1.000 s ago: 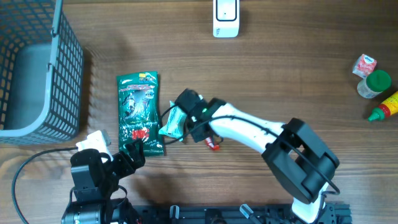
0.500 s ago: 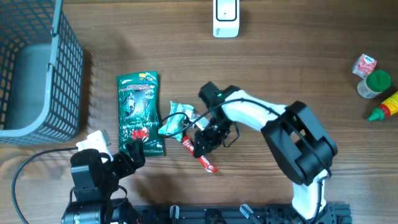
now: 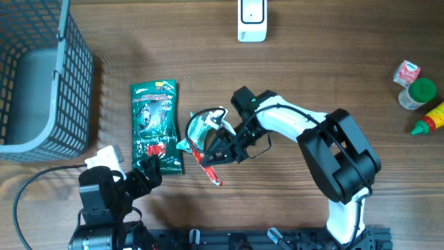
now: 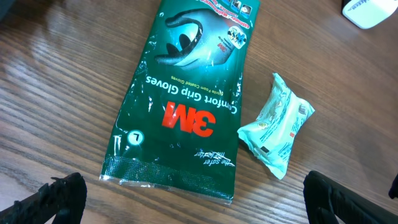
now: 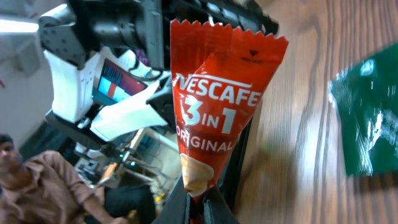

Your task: Scan the item barcode

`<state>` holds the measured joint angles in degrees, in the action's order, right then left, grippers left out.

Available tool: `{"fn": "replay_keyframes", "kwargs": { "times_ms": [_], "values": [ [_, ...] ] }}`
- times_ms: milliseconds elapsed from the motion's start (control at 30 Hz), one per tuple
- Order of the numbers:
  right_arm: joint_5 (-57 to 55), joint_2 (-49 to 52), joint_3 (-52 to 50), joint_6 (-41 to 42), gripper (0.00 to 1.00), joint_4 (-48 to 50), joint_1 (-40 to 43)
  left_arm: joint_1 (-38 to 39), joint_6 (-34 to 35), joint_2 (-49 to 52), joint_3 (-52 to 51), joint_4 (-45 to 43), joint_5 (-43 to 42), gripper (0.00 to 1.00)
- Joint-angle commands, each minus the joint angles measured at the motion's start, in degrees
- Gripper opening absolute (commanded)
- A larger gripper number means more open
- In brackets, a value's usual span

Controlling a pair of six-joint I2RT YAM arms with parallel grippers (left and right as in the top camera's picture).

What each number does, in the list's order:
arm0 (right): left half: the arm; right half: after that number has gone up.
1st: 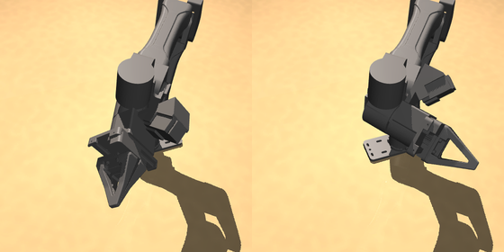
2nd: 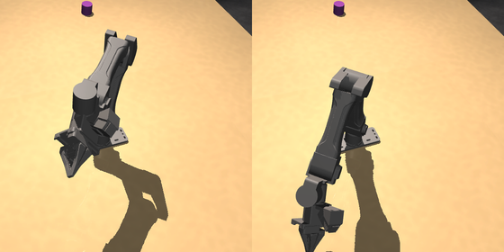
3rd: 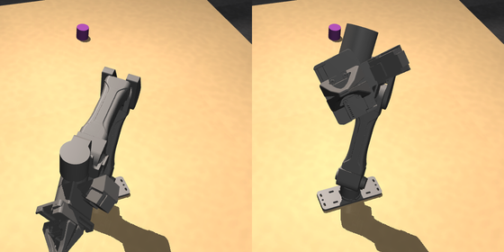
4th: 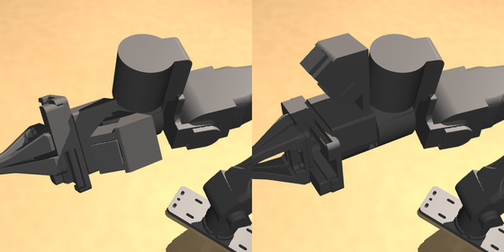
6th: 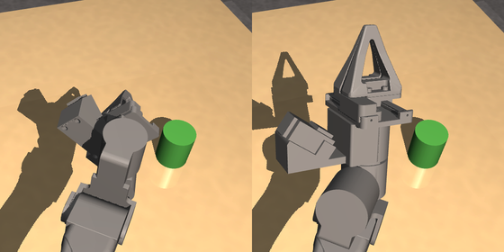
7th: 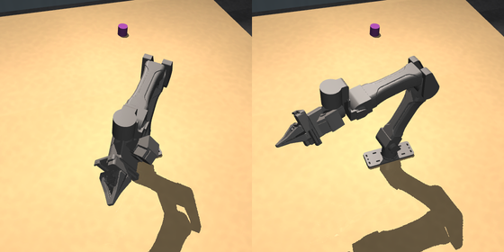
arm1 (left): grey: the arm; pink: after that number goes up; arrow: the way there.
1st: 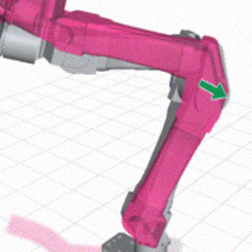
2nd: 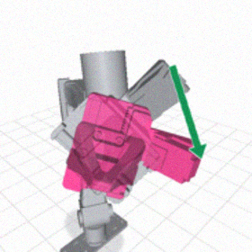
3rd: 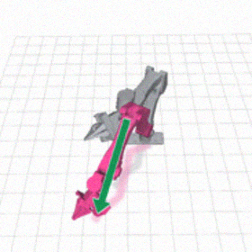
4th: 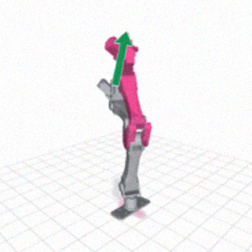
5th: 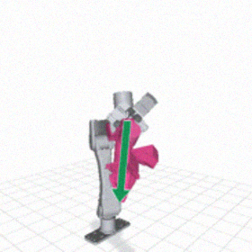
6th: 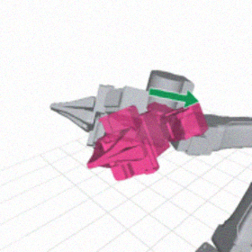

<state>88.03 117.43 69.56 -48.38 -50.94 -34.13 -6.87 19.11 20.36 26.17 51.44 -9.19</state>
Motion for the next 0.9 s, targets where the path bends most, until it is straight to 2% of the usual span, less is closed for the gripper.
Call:
{"fn": "replay_keyframes", "kwargs": {
  "times_ms": [0, 300, 367, 433, 500, 733, 867],
  "values": [
    [5.0, 0.3, -0.2, -4.1, 0.04, 2.6, -0.2, -0.4, -0.7, -0.3, -0.3, -0.1, 0.5, 1.0],
    [3.2, 0.3, -0.2, -1.2, 0.04, 5.5, -0.1, -0.4, -0.7, -0.3, -0.3, -0.1, 0.5, 1.0],
    [-6.1, 0.3, -0.2, 4.2, 0.04, 6.8, -0.1, -0.4, -0.7, -0.3, -0.3, -0.1, 0.5, 1.0],
    [-26.3, 0.3, -0.2, 16.9, 0.04, 9.0, -0.1, -0.4, -0.7, -0.3, -0.3, -0.1, 0.5, 1.0],
    [-42.4, 0.3, -0.2, 24.0, 0.05, 9.7, -0.1, -0.4, -0.7, -0.3, -0.3, -0.1, 0.5, 1.0],
    [-64.3, 0.3, -0.2, 24.4, 0.05, 15.8, -0.1, -0.4, -0.7, -0.3, -0.3, -0.1, 0.5, 1.0],
    [-67.6, 0.3, -0.2, 24.4, 0.05, 18.6, -0.5, -0.4, -0.7, -0.3, -0.3, -0.1, 0.5, 1.0]
  ]
}}
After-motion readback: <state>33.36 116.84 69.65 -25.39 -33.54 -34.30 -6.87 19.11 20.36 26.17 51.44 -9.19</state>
